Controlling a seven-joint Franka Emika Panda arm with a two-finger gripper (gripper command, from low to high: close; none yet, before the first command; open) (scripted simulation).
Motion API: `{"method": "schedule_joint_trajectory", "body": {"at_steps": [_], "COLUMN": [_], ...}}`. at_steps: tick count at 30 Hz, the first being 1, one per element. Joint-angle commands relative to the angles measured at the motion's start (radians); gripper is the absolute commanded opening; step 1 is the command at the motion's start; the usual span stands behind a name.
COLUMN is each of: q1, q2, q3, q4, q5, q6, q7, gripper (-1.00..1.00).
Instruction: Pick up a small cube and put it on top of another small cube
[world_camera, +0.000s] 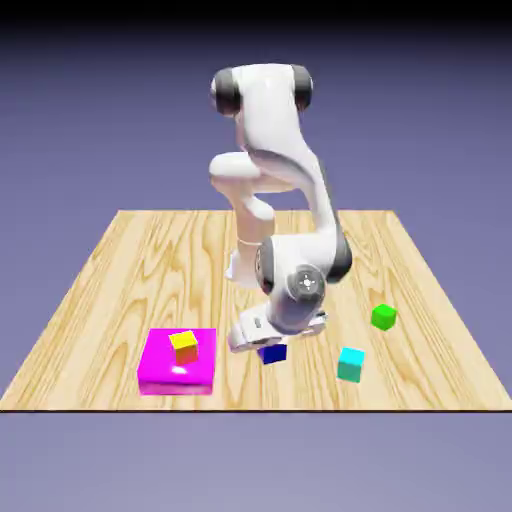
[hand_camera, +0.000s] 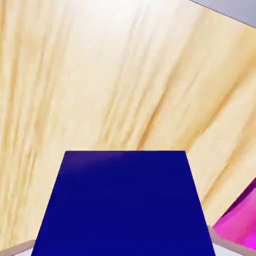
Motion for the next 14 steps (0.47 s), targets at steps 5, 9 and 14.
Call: {"method": "schedule_joint_trajectory", "body": {"at_steps": [5,9,14], "q1": [-0.107,-0.105,-0.105], "q2": [-0.019,-0.006,-0.005], "q3": [-0.181,-0.178,-0.177], "q4": [0.168,0.059,0.052], "q5": [0.148,0.153,0.154], "q6": [-0.191,-0.07,-0.062], "q7": [0.033,0.029,0.029], "gripper": [-1.0,-1.0,1.0]}}
